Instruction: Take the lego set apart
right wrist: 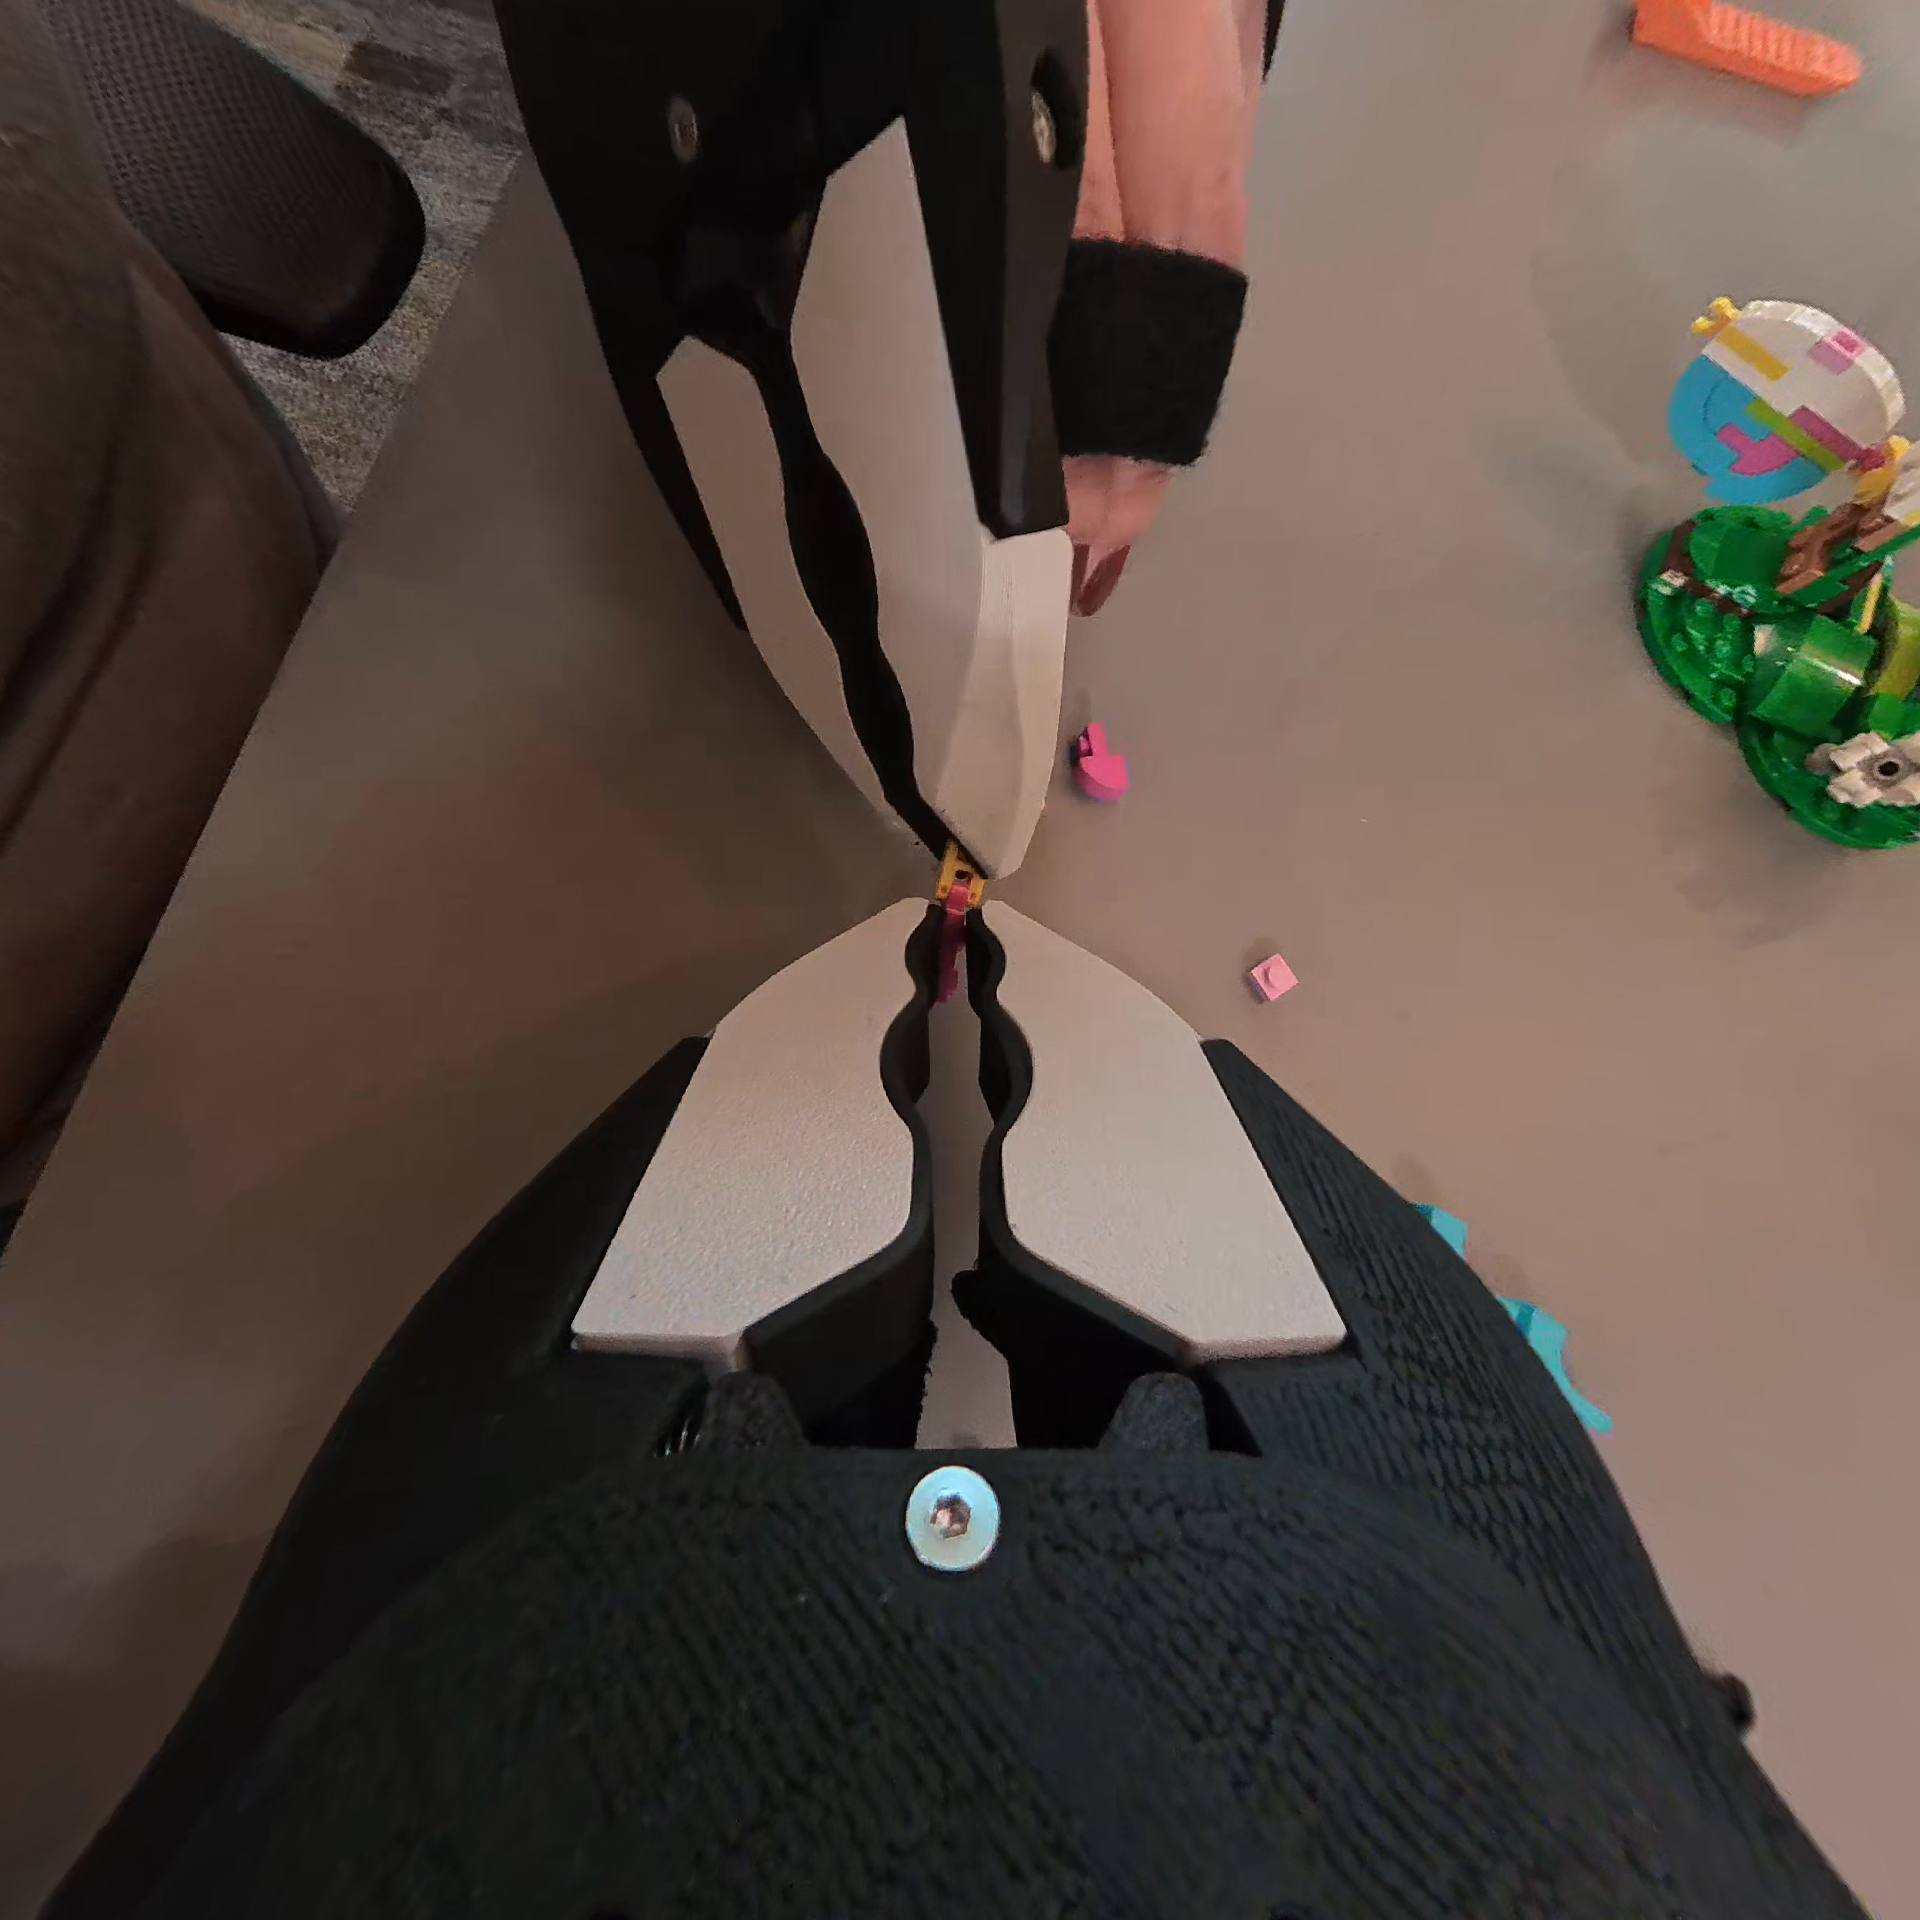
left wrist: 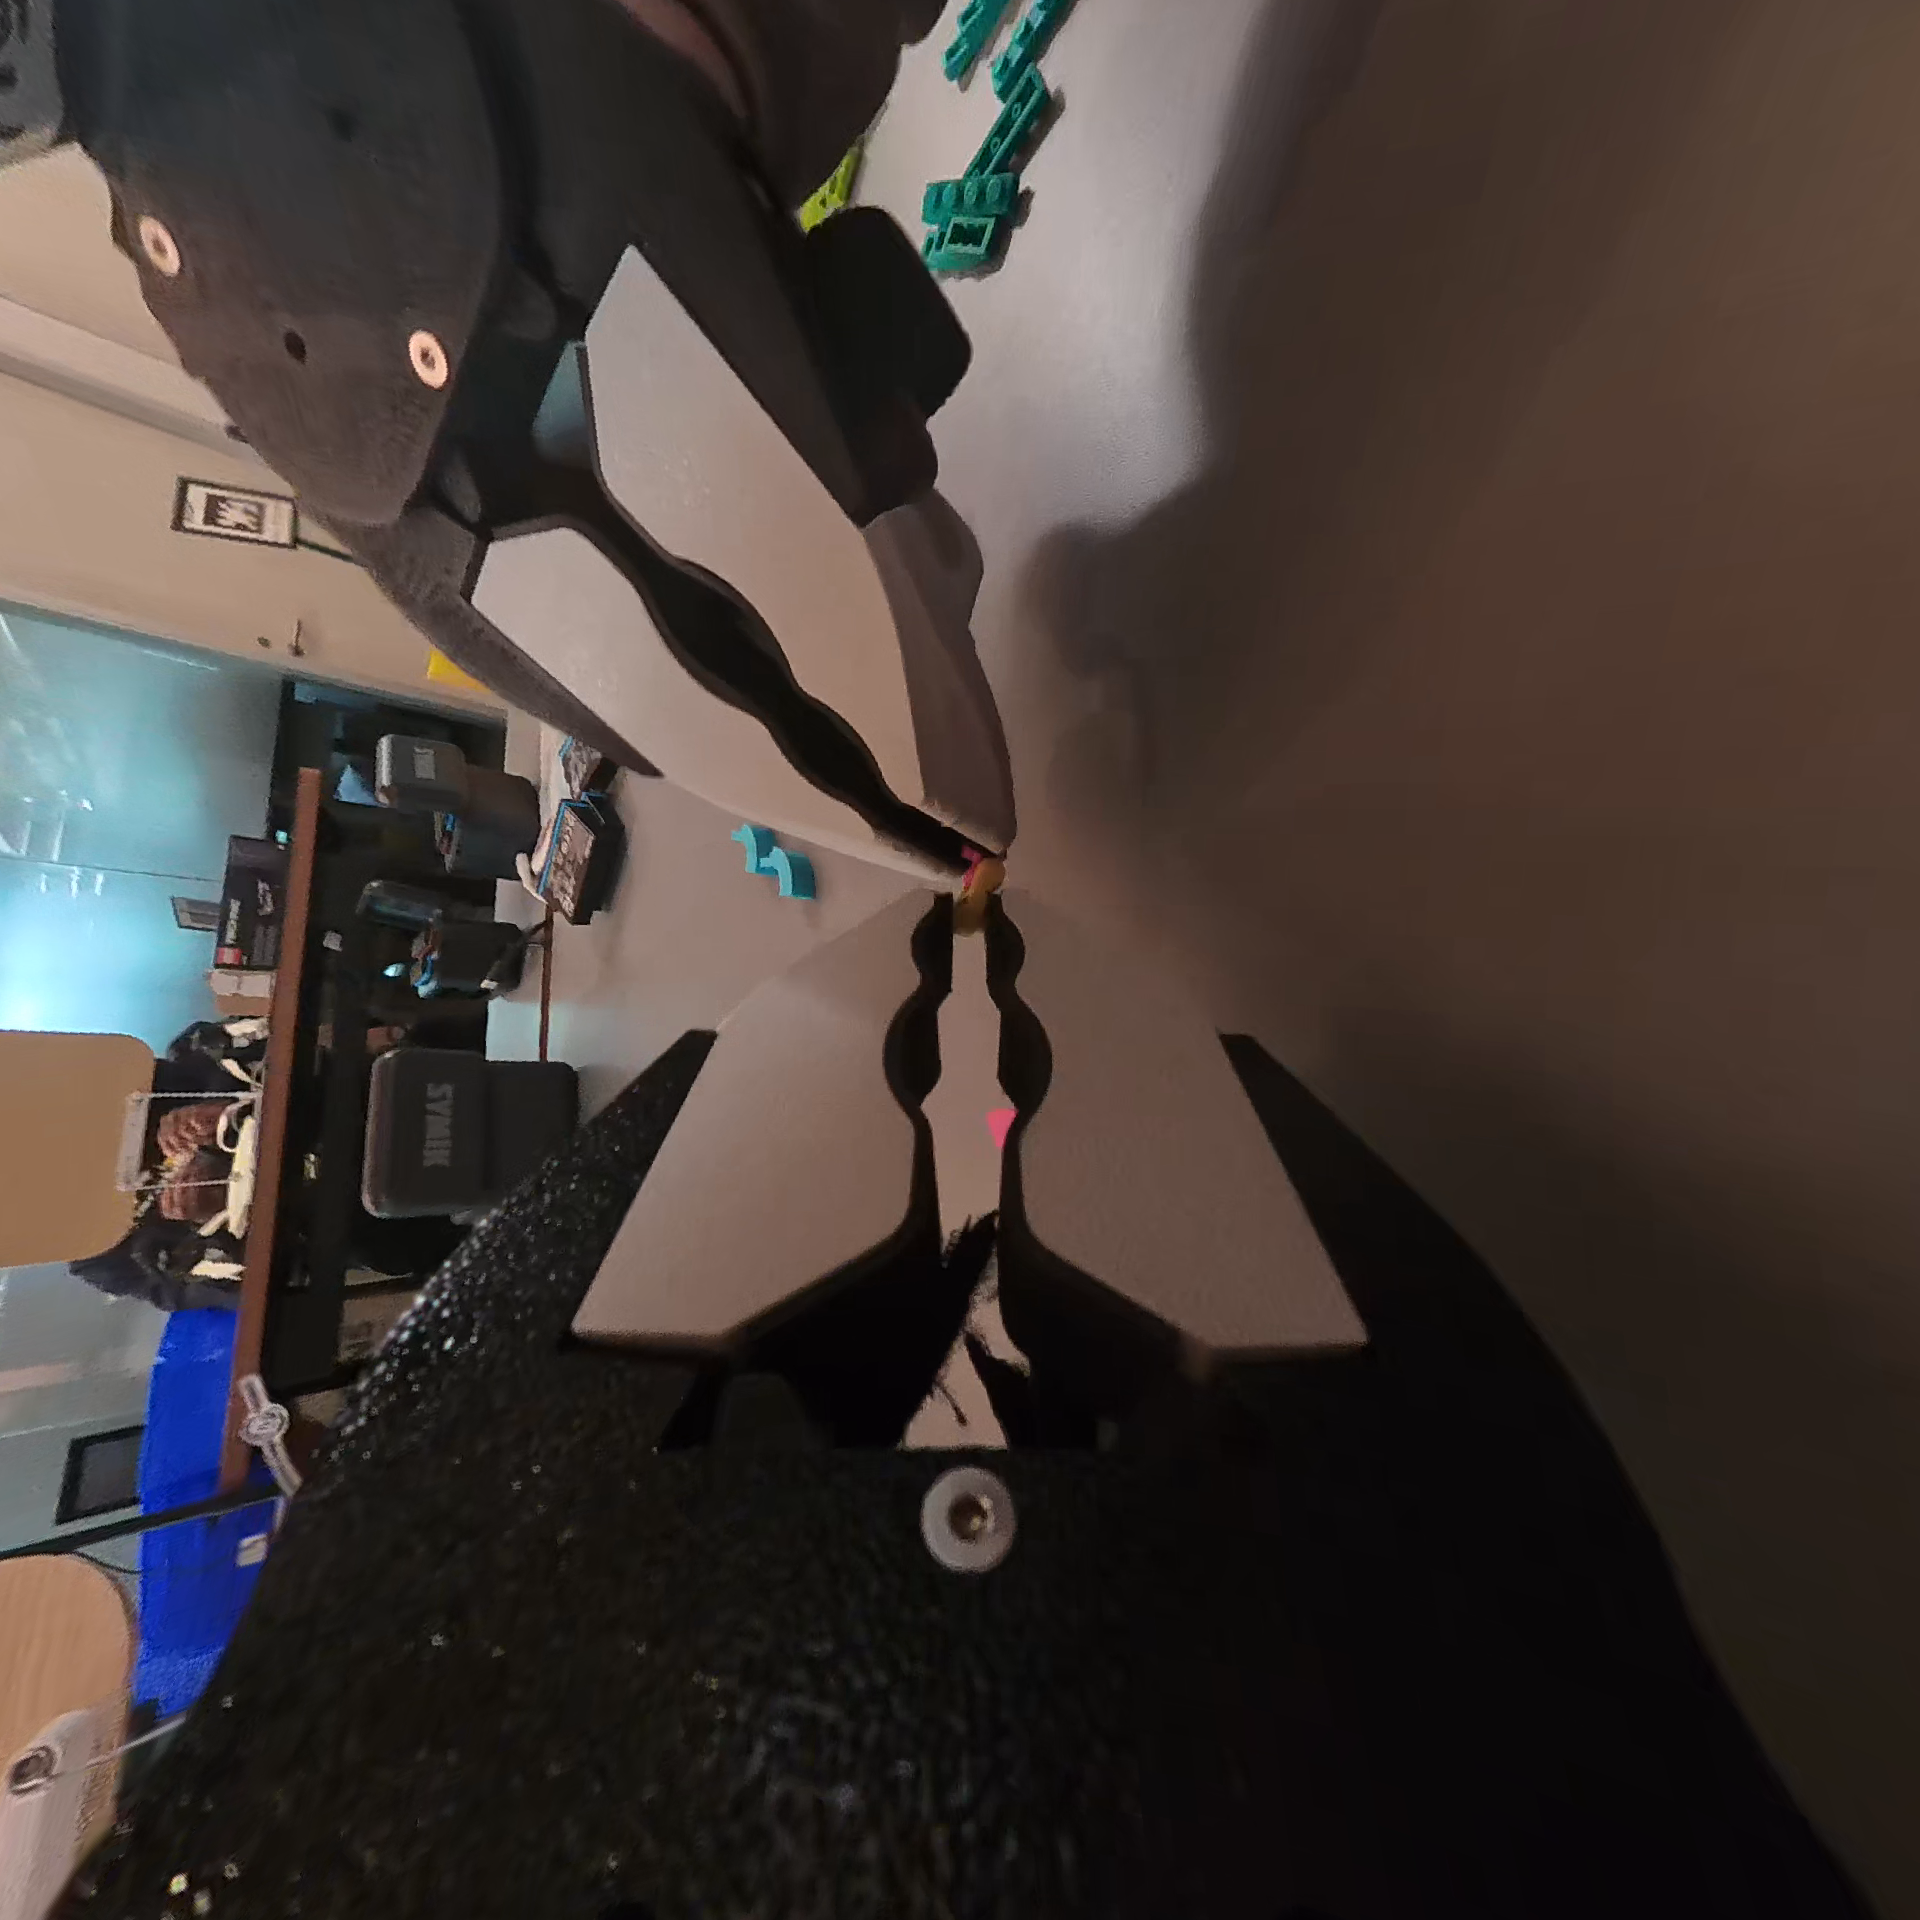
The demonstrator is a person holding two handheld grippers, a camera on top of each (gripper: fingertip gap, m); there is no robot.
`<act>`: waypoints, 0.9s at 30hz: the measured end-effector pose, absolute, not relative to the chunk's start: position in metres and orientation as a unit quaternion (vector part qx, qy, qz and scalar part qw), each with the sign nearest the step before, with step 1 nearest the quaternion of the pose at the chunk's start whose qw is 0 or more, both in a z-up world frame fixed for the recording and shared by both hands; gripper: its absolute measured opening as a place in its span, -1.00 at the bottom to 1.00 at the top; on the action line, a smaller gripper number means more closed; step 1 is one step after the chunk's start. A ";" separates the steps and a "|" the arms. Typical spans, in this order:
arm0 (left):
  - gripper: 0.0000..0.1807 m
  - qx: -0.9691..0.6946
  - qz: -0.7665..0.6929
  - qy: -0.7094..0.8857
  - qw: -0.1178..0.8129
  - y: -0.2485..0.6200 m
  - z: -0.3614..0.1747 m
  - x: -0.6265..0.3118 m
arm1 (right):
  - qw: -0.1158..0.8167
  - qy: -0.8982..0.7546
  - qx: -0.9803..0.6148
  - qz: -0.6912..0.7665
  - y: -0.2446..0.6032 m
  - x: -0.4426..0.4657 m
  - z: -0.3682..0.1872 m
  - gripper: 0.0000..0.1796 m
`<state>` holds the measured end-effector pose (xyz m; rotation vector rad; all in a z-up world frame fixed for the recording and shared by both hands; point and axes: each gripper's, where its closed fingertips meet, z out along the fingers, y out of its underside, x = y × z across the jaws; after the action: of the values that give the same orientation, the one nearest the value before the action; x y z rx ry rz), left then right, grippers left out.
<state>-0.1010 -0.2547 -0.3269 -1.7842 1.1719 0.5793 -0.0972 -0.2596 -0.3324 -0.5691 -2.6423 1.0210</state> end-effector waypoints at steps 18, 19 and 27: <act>-0.95 -0.770 -0.072 0.224 0.593 -0.254 -0.285 -0.109 | 0.384 -0.819 -0.192 0.381 -0.254 -0.107 -0.286 -1.00; -0.95 -0.770 -0.107 0.197 0.598 -0.253 -0.282 -0.109 | 0.412 -0.814 -0.182 0.366 -0.253 -0.108 -0.283 -1.00; -0.96 -0.746 -0.266 0.048 0.608 -0.254 -0.272 -0.127 | 0.543 -0.793 -0.149 0.233 -0.230 -0.108 -0.279 -1.00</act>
<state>-0.1273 -0.2545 -0.2717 -1.7241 0.1102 -0.6147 -0.1078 -0.2304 -0.2794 -0.3539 -1.8826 0.5535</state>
